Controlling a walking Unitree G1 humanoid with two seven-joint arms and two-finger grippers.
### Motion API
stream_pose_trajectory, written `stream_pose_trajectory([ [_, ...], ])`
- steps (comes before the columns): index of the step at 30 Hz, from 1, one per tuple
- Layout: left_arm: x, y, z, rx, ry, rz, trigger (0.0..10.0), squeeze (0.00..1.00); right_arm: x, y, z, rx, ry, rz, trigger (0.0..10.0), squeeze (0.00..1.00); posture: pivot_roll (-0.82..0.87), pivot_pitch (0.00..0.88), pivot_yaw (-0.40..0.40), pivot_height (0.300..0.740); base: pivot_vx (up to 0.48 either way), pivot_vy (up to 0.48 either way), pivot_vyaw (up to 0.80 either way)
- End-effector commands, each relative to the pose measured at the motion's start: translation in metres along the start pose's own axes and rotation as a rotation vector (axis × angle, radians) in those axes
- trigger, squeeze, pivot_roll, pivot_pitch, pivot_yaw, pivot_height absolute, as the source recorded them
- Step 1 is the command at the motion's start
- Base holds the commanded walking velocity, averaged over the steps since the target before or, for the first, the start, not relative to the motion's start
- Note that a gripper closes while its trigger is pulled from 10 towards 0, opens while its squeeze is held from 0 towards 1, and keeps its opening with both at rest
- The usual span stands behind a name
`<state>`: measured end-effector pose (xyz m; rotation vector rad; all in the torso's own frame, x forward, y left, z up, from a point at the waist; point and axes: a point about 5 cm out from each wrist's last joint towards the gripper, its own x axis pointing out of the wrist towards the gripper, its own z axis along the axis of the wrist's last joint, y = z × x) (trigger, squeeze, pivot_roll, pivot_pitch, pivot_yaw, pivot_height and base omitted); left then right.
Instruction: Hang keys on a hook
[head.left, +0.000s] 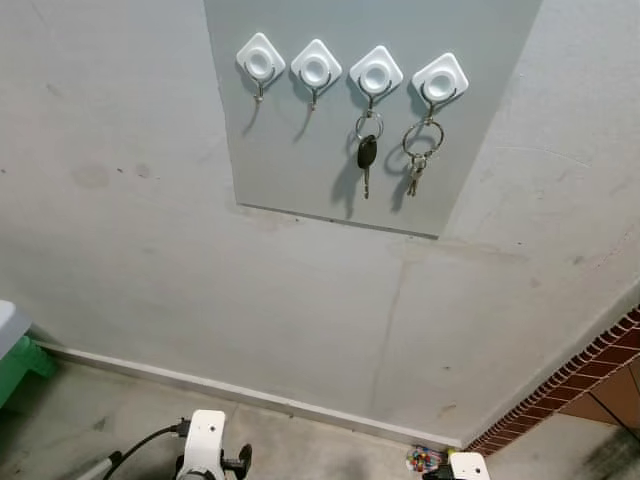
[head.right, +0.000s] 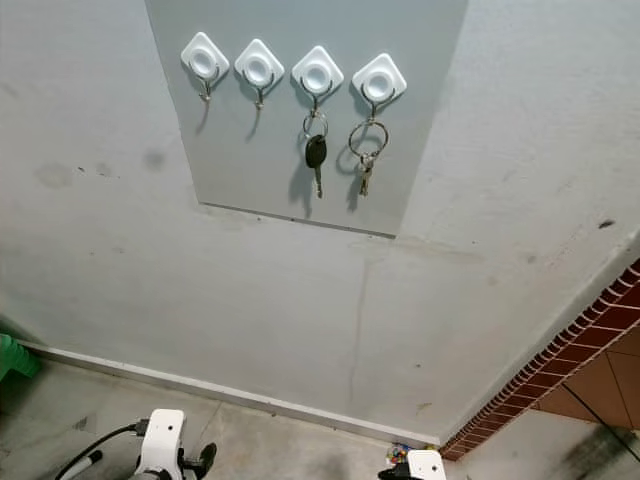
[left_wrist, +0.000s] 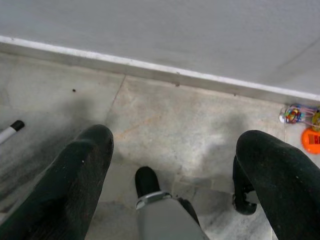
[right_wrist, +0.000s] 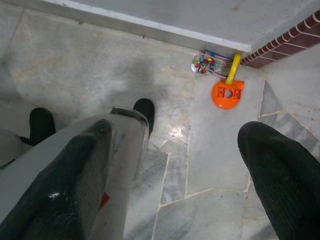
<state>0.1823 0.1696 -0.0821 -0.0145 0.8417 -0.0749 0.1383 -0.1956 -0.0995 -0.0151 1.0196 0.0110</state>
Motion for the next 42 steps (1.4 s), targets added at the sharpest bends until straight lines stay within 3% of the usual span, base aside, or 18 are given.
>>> stream_pose_trajectory([
  [1, 0.0, -0.002, -0.001, -0.004, 0.01, -0.005, 10.0, 0.0, 0.0, 0.002, -0.003, 0.009, 0.016, -0.005, 10.0, 0.0, 0.0, 0.015, -0.004, 0.74, 0.0, 0.0, 0.0],
  [16, 0.0, -0.006, -0.002, 0.001, 0.012, -0.023, 10.0, 0.0, 0.0, 0.01, -0.009, -0.018, 0.05, 0.001, 10.0, 0.0, -0.01, 0.021, 0.0, 0.74, 0.0, 0.0, 0.0],
  [24, 0.0, -0.009, -0.003, 0.026, 0.01, -0.033, 10.0, 0.0, -0.001, 0.008, -0.013, 0.024, 0.052, 0.0, 10.0, 0.0, -0.01, 0.023, -0.005, 0.74, 0.0, 0.0, 0.0],
  [31, -0.001, -0.008, -0.005, 0.018, 0.014, -0.029, 10.0, 0.0, -0.002, 0.007, -0.017, -0.017, 0.077, 0.01, 10.0, 0.0, 0.0, 0.022, -0.01, 0.74, 0.0, 0.0, 0.0],
  [42, -0.001, -0.007, -0.006, 0.023, 0.02, -0.027, 10.0, 0.0, -0.003, 0.006, -0.02, -0.042, 0.089, 0.007, 10.0, 0.0, 0.0, 0.011, -0.011, 0.74, 0.0, 0.0, 0.8],
])
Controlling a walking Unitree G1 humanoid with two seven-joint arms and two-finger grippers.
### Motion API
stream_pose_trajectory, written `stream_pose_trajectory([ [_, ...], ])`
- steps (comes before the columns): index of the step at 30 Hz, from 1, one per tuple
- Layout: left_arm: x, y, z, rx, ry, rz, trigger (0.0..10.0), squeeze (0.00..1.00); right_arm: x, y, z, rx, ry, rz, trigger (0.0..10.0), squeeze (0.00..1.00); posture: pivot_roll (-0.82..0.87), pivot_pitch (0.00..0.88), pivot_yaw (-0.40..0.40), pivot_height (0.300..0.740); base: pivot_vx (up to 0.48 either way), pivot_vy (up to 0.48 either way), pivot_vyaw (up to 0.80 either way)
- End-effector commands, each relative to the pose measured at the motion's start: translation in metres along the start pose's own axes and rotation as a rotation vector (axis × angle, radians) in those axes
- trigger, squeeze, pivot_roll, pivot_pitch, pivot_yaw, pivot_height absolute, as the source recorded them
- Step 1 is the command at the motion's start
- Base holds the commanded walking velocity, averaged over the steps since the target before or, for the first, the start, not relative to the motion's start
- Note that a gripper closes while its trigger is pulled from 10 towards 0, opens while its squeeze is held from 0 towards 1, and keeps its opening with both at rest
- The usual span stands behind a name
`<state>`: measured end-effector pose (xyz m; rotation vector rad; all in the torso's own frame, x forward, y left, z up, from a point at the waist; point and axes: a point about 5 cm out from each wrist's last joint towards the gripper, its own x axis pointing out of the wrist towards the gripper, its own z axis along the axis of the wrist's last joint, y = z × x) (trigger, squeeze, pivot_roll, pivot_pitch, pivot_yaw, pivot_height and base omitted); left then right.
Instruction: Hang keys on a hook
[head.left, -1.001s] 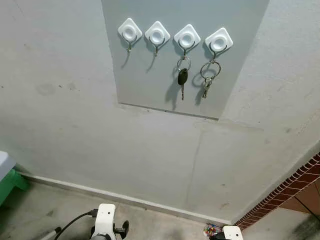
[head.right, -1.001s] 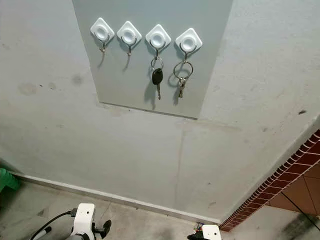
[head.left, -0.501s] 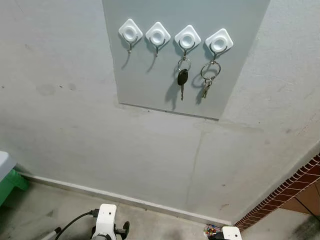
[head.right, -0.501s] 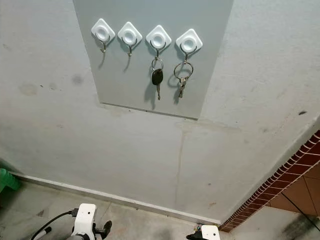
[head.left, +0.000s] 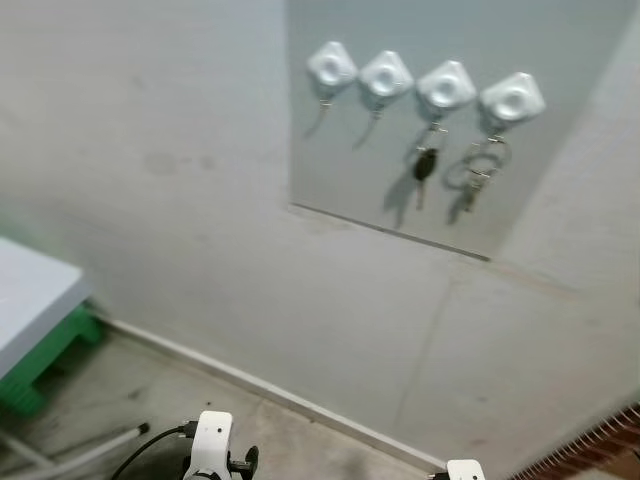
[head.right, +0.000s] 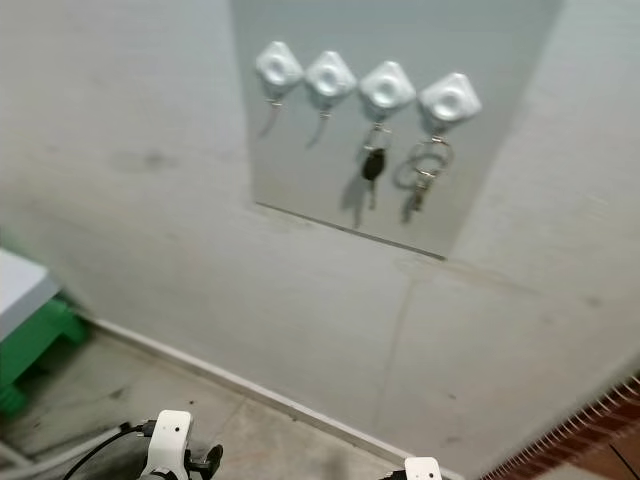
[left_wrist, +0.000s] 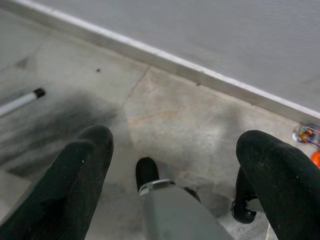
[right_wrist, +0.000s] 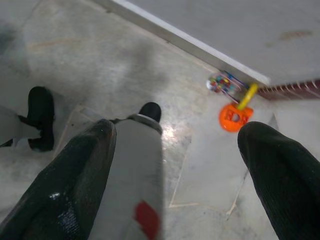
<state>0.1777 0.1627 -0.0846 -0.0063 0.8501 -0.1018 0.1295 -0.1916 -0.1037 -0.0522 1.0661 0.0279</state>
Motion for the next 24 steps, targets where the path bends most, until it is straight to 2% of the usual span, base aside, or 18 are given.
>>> stream_pose_trajectory([
  [1, -0.0002, 0.0002, -0.0013, 0.004, 0.01, -0.007, 10.0, 0.0, -0.0016, 0.0027, -0.0107, -0.005, 0.043, 0.01, 10.0, 0.0, 0.0, 0.011, -0.011, 0.74, 0.0, 0.0, 0.8],
  [24, 0.0001, 0.0023, 0.0005, 0.01, 0.011, -0.011, 10.0, 0.0, -0.0014, 0.0028, -0.0099, -0.028, 0.042, 0.006, 10.0, 0.0, 0.0, 0.0, -0.009, 0.74, 0.0, 0.0, 0.8],
])
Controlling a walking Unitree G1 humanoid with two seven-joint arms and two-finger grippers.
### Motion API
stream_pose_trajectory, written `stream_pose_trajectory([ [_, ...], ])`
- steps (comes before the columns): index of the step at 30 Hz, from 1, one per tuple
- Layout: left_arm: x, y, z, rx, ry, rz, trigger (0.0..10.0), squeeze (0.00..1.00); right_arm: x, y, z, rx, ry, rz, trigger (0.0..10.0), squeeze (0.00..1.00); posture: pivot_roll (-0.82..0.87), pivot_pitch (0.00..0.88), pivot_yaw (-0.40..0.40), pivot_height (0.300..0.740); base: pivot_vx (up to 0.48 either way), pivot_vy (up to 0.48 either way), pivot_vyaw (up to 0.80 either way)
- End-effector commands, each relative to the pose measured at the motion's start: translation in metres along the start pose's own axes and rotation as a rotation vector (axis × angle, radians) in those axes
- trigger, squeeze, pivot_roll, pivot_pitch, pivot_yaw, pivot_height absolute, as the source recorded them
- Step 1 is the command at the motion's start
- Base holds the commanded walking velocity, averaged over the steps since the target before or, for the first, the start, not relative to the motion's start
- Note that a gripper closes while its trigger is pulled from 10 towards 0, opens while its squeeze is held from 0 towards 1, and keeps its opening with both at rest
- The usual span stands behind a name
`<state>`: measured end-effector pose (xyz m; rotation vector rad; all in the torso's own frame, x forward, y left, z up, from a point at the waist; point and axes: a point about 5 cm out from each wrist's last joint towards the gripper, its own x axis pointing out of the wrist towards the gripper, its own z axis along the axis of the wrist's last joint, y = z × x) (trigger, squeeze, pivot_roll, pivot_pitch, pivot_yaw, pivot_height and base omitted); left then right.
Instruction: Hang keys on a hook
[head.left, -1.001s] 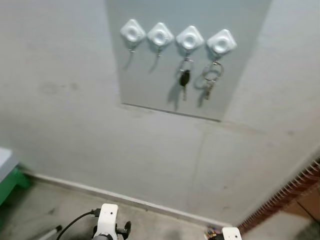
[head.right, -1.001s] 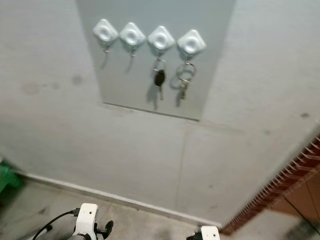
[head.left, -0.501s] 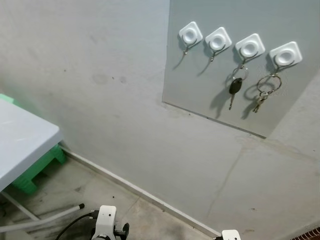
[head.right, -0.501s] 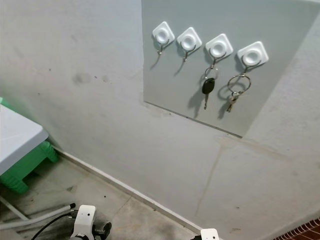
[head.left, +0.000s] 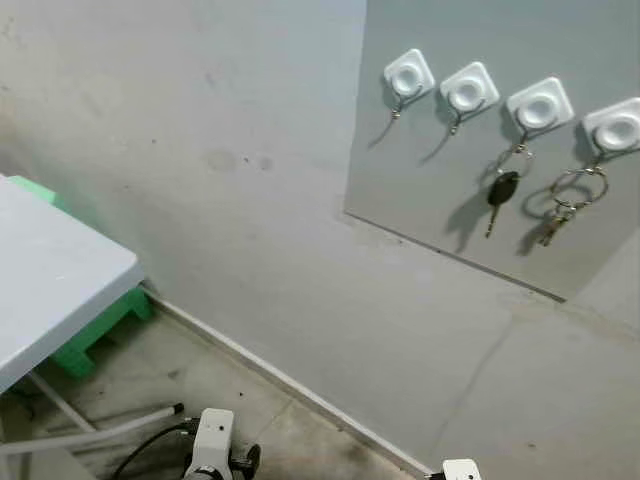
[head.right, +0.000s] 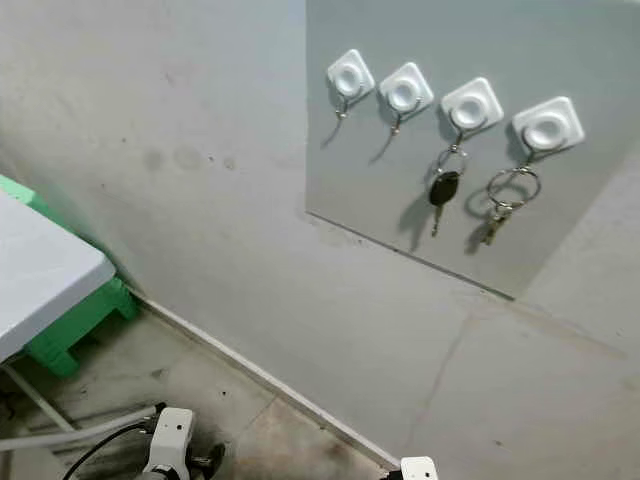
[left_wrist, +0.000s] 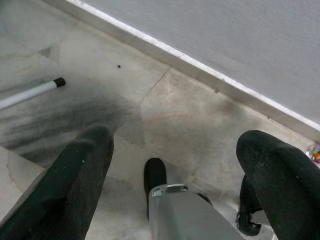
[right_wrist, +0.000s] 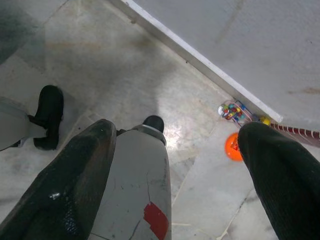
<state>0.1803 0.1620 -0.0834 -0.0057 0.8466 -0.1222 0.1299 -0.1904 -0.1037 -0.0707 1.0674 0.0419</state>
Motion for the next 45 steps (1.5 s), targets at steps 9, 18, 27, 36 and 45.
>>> stream_pose_trajectory([
  [9, -0.0005, 0.0027, -0.0018, 0.0, 0.017, 0.007, 10.0, 0.0, -0.0016, 0.0019, -0.01, -0.007, 0.037, 0.007, 10.0, 0.0, 0.0, 0.0, -0.008, 0.74, 0.0, 0.195, 0.8],
  [18, -0.0005, 0.0017, -0.0024, 0.006, 0.02, 0.004, 10.0, 0.0, -0.002, 0.0021, -0.0116, -0.003, 0.04, 0.01, 10.0, 0.0, 0.0, 0.0, -0.008, 0.74, 0.0, 0.0, 0.8],
  [27, -0.0009, 0.0028, -0.0036, 0.009, 0.026, 0.007, 10.0, 0.0, -0.002, 0.0031, -0.0117, 0.001, 0.039, 0.013, 10.0, 0.0, 0.0, 0.0, -0.006, 0.74, 0.0, 0.0, 0.8],
  [36, -0.001, 0.0032, -0.0044, 0.0, 0.031, 0.012, 10.0, 0.0, -0.002, 0.003, -0.0116, 0.0, 0.039, 0.013, 10.0, 0.0, 0.0, 0.0, -0.008, 0.74, 0.0, 0.0, 0.8],
  [45, -0.0015, 0.0038, -0.0058, -0.007, 0.036, 0.017, 10.0, 0.0, -0.0021, 0.0023, -0.0122, -0.001, 0.042, 0.012, 10.0, 0.0, 0.0, 0.0, -0.009, 0.74, 0.0, 0.0, 0.8],
])
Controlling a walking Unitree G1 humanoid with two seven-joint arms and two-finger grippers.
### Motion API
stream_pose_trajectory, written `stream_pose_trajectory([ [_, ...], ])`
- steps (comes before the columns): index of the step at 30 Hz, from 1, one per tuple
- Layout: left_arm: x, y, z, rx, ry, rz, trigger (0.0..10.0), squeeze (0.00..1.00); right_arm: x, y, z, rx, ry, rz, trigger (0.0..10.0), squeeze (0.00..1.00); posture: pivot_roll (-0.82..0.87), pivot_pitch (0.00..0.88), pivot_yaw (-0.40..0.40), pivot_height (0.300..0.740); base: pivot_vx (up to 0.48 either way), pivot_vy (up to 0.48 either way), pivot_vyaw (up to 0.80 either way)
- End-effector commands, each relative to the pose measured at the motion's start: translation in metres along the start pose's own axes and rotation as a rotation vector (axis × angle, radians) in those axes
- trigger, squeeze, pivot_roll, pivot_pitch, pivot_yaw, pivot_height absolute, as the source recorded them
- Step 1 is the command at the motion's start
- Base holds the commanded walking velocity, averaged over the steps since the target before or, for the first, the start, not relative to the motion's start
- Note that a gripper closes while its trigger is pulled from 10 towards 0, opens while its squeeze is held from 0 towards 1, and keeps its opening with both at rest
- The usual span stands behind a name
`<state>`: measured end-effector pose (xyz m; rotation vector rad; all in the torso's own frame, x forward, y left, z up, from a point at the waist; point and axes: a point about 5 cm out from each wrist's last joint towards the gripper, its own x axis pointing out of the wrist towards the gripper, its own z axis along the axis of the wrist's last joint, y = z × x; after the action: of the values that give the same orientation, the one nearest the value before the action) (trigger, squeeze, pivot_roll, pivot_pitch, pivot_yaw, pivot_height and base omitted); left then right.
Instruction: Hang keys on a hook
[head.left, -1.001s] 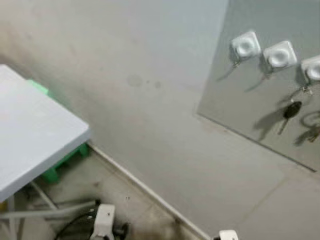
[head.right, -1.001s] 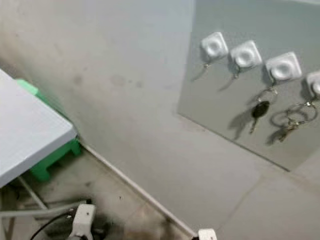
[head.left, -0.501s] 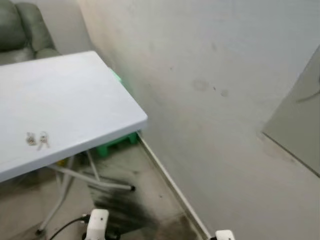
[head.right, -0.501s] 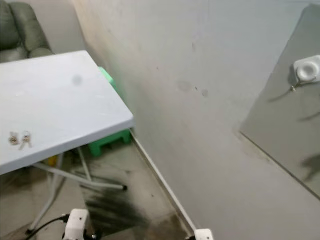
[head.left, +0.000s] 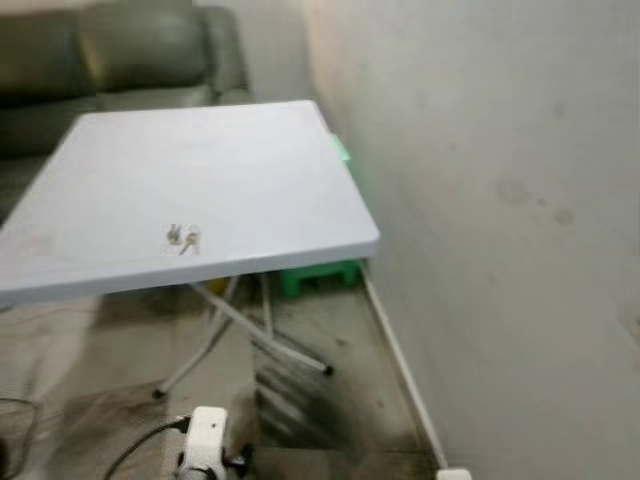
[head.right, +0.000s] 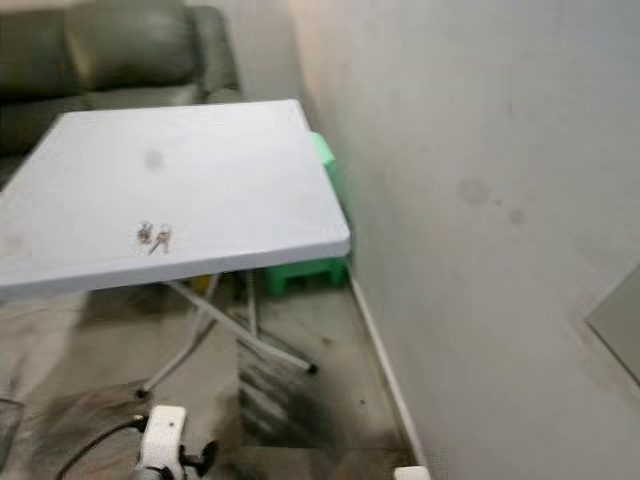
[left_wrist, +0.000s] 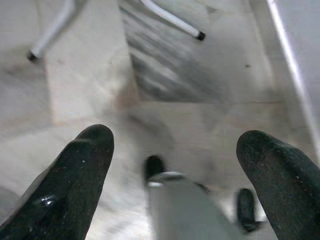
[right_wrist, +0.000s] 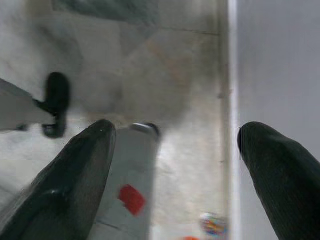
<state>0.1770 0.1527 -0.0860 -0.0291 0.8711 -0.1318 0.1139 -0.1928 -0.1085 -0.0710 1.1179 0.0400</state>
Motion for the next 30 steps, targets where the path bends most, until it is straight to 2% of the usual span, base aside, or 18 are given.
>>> stream_pose_trajectory([
  [1, -0.003, 0.013, -0.002, 0.011, 0.014, 0.036, 10.0, 0.0, 0.001, 0.003, 0.004, -0.003, -0.008, 0.012, 10.0, 0.0, 0.0, 0.0, -0.009, 0.74, 0.0, 0.0, 0.8],
  [10, -0.003, 0.014, -0.003, -0.006, 0.02, 0.044, 10.0, 0.0, 0.001, 0.004, 0.004, 0.008, -0.013, 0.014, 10.0, 0.0, 0.0, 0.0, -0.009, 0.74, 0.0, 0.0, 0.8],
  [12, -0.003, 0.015, -0.004, -0.024, 0.027, 0.055, 10.0, 0.0, 0.001, 0.003, 0.006, 0.042, -0.029, 0.011, 10.0, 0.0, 0.0, 0.0, -0.009, 0.74, 0.0, 0.0, 0.0],
  [19, -0.001, 0.017, 0.005, -0.028, -0.018, 0.056, 10.0, 0.0, 0.001, 0.002, 0.012, 0.043, -0.071, 0.005, 10.0, 0.0, 0.0, 0.01, -0.006, 0.74, 0.0, 0.0, 0.0],
  [21, 0.0, 0.017, 0.015, -0.034, -0.064, 0.05, 10.0, 0.0, 0.002, 0.001, 0.021, 0.053, -0.111, 0.005, 10.0, 0.0, 0.0, 0.01, -0.006, 0.74, 0.0, 0.0, 0.0],
  [23, 0.003, 0.017, 0.036, -0.045, -0.165, 0.037, 10.0, 0.0, 0.003, -0.003, 0.043, 0.077, -0.202, 0.005, 10.0, 0.0, 0.0, 0.027, -0.004, 0.74, 0.0, 0.0, 0.0],
  [26, 0.003, 0.018, 0.057, -0.032, -0.27, 0.029, 10.0, 0.0, 0.002, -0.007, 0.07, 0.075, -0.317, 0.007, 10.0, 0.0, -0.01, 0.04, 0.002, 0.74, 0.0, 0.0, 0.0],
  [27, 0.003, 0.018, 0.057, -0.032, -0.27, 0.029, 10.0, 0.0, 0.002, -0.007, 0.07, 0.075, -0.317, 0.007, 10.0, 0.0, -0.01, 0.04, 0.002, 0.74, 0.0, 0.0, 0.0],
  [30, 0.002, 0.019, 0.07, -0.043, -0.345, 0.013, 10.0, 0.0, -0.001, -0.008, 0.091, 0.057, -0.417, 0.016, 10.0, 0.0, 0.0, 0.048, 0.003, 0.74, 0.0, 0.0, 0.0],
])
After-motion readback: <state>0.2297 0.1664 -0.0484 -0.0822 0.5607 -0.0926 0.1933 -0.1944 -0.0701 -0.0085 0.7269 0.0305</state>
